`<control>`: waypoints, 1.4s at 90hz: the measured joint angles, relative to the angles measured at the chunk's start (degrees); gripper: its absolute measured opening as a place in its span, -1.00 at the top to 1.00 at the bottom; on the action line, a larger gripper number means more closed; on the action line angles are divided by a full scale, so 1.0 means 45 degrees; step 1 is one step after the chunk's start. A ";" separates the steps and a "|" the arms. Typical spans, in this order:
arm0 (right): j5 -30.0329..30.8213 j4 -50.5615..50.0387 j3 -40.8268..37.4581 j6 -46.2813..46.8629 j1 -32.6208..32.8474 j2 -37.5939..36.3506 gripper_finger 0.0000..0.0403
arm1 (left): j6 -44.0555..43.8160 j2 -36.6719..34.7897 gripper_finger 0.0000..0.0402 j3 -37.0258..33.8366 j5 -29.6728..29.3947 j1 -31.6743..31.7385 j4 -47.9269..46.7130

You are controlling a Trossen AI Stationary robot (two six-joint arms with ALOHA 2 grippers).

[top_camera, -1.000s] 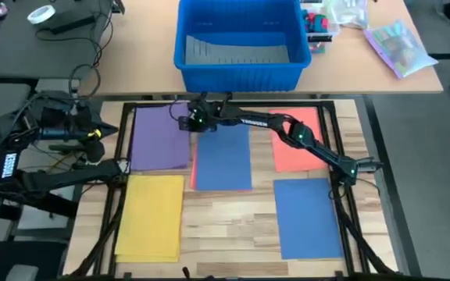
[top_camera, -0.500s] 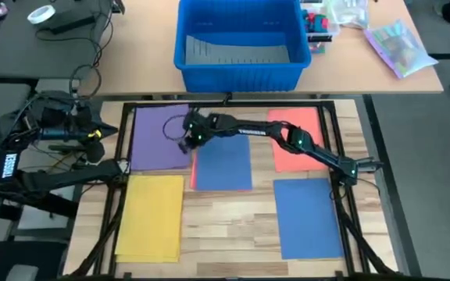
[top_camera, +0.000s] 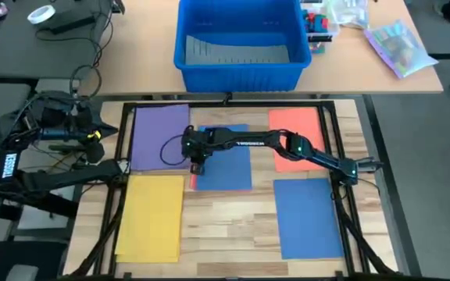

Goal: Organize paper
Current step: Stack the purple colored paper on top of the other purple colored papers, then stack the blue colored paper on top of the other blue colored paper

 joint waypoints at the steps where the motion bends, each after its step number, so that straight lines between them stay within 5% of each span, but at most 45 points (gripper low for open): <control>1: 0.0000 0.0018 0.0000 -0.0052 0.0012 0.0000 0.68 | 0.0000 0.0000 1.00 0.0000 0.0000 0.0001 -0.0001; 57: -0.0016 0.3050 0.0027 -0.0100 0.0307 0.0597 0.68 | -0.0165 0.0000 1.00 0.0010 0.0005 0.0003 -0.0180; 84: -0.0504 0.0612 0.0316 0.4420 0.0204 -0.1302 0.68 | -0.0779 0.0143 1.00 0.0010 0.0131 0.0004 0.0375; 108: -0.0225 -0.3673 0.0086 0.4745 -0.1420 -0.4932 0.68 | -0.1989 0.2640 1.00 0.0015 0.1470 -0.0028 0.1689; 126: -0.0238 -0.6320 -0.2196 0.3804 -0.1909 -0.6319 0.68 | -0.2399 0.5306 1.00 0.0010 0.1729 -0.0455 0.2266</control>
